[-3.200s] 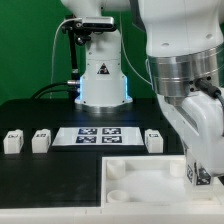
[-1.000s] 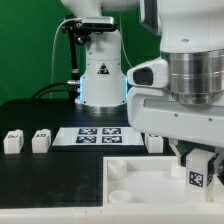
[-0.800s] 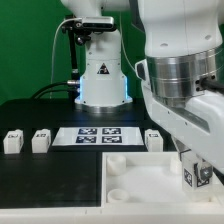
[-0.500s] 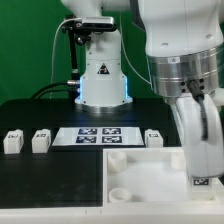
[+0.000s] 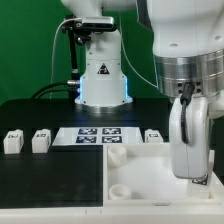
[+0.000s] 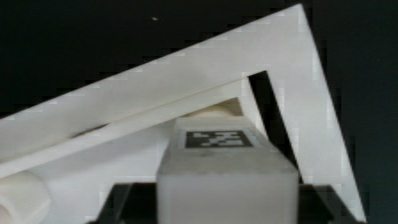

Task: Assemble one leg

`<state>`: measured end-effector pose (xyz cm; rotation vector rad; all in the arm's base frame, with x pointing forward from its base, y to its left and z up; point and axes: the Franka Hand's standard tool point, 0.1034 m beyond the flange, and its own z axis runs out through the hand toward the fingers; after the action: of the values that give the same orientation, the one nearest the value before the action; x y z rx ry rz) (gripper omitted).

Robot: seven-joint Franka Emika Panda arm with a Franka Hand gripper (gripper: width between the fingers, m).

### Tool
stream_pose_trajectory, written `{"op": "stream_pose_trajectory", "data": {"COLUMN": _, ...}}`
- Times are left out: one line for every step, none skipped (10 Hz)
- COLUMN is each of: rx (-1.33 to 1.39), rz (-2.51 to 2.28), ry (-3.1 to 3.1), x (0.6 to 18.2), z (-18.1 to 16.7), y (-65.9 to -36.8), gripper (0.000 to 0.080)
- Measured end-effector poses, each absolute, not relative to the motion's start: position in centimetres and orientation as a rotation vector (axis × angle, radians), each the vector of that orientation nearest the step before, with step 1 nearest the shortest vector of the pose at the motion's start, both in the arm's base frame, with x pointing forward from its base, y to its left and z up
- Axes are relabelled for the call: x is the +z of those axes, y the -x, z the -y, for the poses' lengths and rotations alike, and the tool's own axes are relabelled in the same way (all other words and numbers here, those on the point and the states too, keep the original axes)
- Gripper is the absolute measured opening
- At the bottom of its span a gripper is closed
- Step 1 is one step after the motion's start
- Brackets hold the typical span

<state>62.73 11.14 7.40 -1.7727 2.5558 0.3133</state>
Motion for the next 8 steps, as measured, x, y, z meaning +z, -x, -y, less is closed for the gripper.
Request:
{"op": "stream_pose_trajectory", "data": {"rx": 0.314, "rz": -2.538, "ry": 1.796, "x": 7.4, "z": -11.2, "y": -62.7, "gripper": 0.0348}}
{"op": "stream_pose_trajectory", "data": {"rx": 0.314, "rz": -2.481, "ry": 1.866, "x": 7.3, "z": -11.2, "y": -62.7, "gripper": 0.0514}}
{"op": "stream_pose_trajectory", "data": {"rx": 0.308, "rz": -2.387, "ry": 1.998, "x": 7.0, "z": -11.5, "y": -62.3, "gripper": 0.0514}}
{"op": "stream_pose_trajectory", "data": {"rx": 0.31, "rz": -2.279, "ry": 2.138, "x": 6.8, "z": -11.8, "y": -61.9, "gripper": 0.0625}}
{"op": "stream_pose_trajectory", "data": {"rx": 0.288, "rz": -2.029, "ry": 2.38, "x": 6.8, "z": -12.1, "y": -61.7, "gripper": 0.0643}}
{"op": "stream_pose_trajectory", "data": {"rx": 0.286, "rz": -1.923, "ry": 2.461, "x": 6.8, "z": -12.3, "y": -61.6, "gripper": 0.0643}}
{"op": "stream_pose_trajectory", "data": {"rx": 0.283, "rz": -1.756, "ry": 2.568, "x": 6.8, "z": -12.1, "y": -61.6, "gripper": 0.0648}}
{"op": "stream_pose_trajectory", "data": {"rx": 0.28, "rz": -1.62, "ry": 2.646, "x": 6.8, "z": -12.1, "y": -61.6, "gripper": 0.0648}}
